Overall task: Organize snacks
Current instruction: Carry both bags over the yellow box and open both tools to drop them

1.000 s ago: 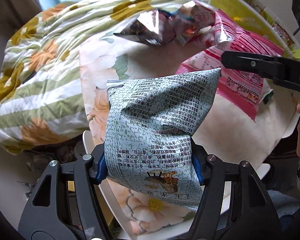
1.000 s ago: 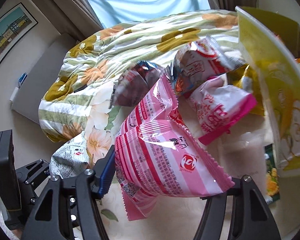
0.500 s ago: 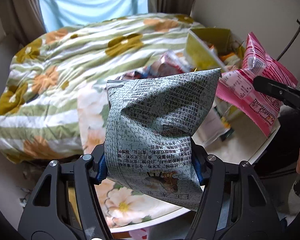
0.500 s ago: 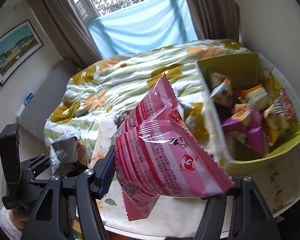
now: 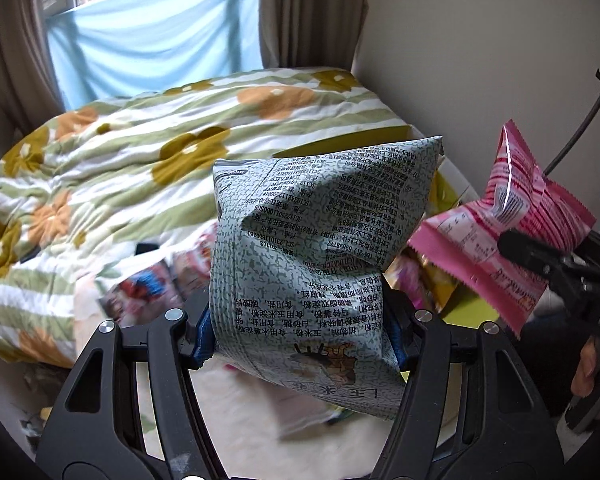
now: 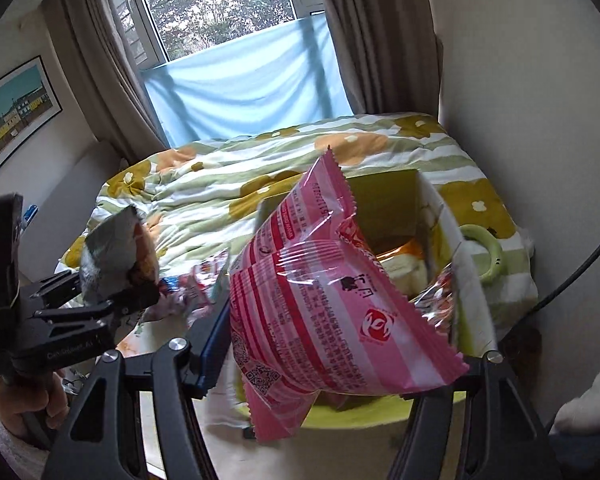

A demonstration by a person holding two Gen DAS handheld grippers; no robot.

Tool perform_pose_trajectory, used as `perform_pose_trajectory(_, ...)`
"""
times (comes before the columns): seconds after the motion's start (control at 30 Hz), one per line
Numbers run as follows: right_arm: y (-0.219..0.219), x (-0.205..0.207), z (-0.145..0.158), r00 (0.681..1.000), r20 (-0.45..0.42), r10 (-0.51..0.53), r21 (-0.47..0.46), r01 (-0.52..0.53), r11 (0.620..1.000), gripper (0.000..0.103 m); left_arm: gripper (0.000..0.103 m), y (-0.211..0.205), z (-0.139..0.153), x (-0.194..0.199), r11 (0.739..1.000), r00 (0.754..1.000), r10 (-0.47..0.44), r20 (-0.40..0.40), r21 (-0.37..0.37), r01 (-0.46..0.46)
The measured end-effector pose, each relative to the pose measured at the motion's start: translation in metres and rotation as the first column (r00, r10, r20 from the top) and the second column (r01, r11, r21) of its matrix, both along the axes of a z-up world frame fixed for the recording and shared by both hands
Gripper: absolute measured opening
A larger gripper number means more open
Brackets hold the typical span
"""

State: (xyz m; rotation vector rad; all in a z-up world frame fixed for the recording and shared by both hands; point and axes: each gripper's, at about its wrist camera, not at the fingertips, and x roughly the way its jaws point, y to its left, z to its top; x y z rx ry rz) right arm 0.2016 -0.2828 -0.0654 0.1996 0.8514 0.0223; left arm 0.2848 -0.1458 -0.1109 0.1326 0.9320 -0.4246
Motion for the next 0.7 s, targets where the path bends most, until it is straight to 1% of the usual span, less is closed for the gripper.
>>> perform_pose_trajectory(0.13,-0.032,0.014,-0.002,1.0,-0.022,0.008,-0.002,-0.008,1.0,0.061,0.061,-0.053,-0.011,0.025,1.0,1.0,-0.006,-0.028,0.0,0.006)
perform_pose_trajectory(0.23,-0.047,0.024,-0.006,0.999,-0.04,0.011,-0.043,-0.012,0.999,0.061,0.061,-0.081,-0.021,0.043,1.0,0.999,-0.013,-0.047,0.011,0.014)
perform_pose_trajectory(0.37,-0.068,0.033,-0.01,0.998,-0.068,-0.003,-0.025,0.001,1.0,0.061,0.061,-0.112,-0.035,0.066,0.999,0.994,-0.03,-0.102,0.006,0.031)
perform_pose_trajectory(0.4,-0.071,0.034,-0.01,0.997,-0.072,-0.01,-0.027,0.008,1.0,0.061,0.065,-0.118,-0.038,0.071,0.999,0.992,-0.048,-0.12,-0.003,0.048)
perform_pose_trajectory(0.47,-0.077,0.036,-0.011,0.997,-0.076,-0.027,-0.024,0.025,0.999,0.061,0.084,-0.126,-0.041,0.076,0.998,0.987,-0.064,-0.145,0.003,0.065)
perform_pose_trajectory(0.5,-0.079,0.036,-0.01,0.996,-0.077,-0.038,-0.02,0.036,0.999,0.061,0.101,-0.128,-0.041,0.077,0.998,0.99,-0.056,-0.132,0.022,0.06)
perform_pose_trajectory(0.53,-0.081,0.035,-0.01,0.996,-0.076,-0.05,-0.017,0.049,0.999,0.061,0.102,-0.128,-0.04,0.076,0.998,0.992,-0.053,-0.111,0.032,0.057)
perform_pose_trajectory(0.57,-0.083,0.035,-0.01,0.995,-0.077,-0.058,-0.015,0.057,0.998,0.061,0.102,-0.127,-0.04,0.075,0.998,0.993,-0.056,-0.107,0.036,0.06)
perform_pose_trajectory(0.7,-0.085,0.036,-0.011,0.993,-0.081,-0.083,-0.004,0.083,0.997,0.061,0.102,-0.107,-0.039,0.068,0.998,0.992,-0.044,-0.122,0.029,0.048)
